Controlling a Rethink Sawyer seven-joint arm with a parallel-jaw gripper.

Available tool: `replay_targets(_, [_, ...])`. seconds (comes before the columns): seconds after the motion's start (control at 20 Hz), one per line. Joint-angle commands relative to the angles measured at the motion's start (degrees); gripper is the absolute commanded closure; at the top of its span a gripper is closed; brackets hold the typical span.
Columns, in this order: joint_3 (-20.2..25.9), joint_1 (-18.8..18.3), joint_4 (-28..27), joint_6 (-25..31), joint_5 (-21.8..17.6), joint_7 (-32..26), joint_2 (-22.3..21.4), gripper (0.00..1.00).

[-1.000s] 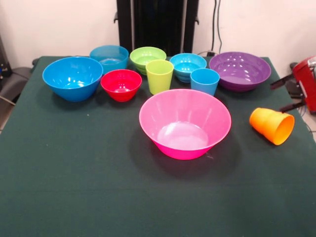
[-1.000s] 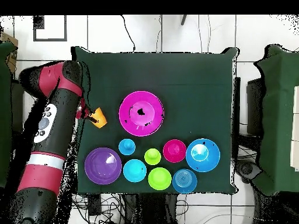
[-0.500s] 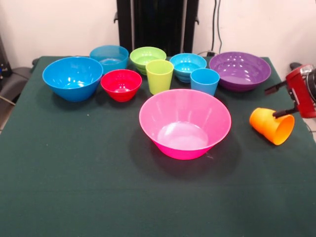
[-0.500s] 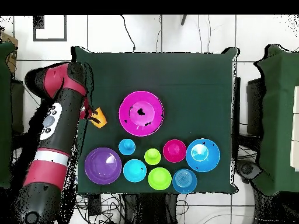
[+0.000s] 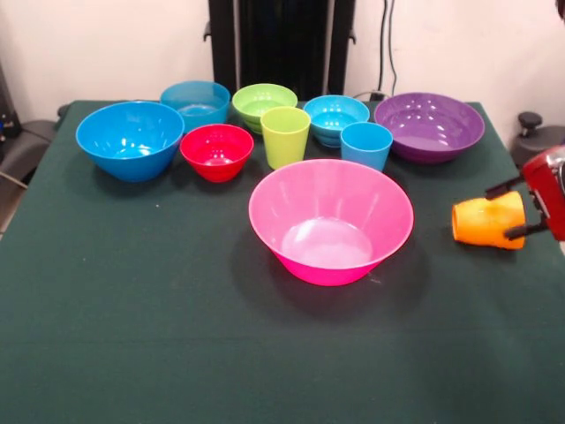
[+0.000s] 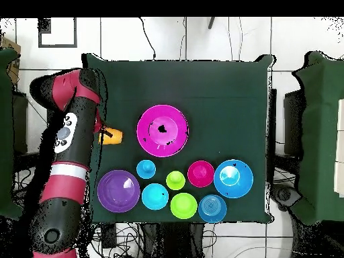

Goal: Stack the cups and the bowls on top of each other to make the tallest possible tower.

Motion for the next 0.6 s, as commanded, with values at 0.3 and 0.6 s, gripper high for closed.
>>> replay_targets(0.3, [-1.2,-1.9,-7.1,1.1,5.9,15.3,3.9,0.00])
replay_targets(0.6, [-0.1,0.1,-3.2,0.4,5.8,13.6,2.2,0.00])
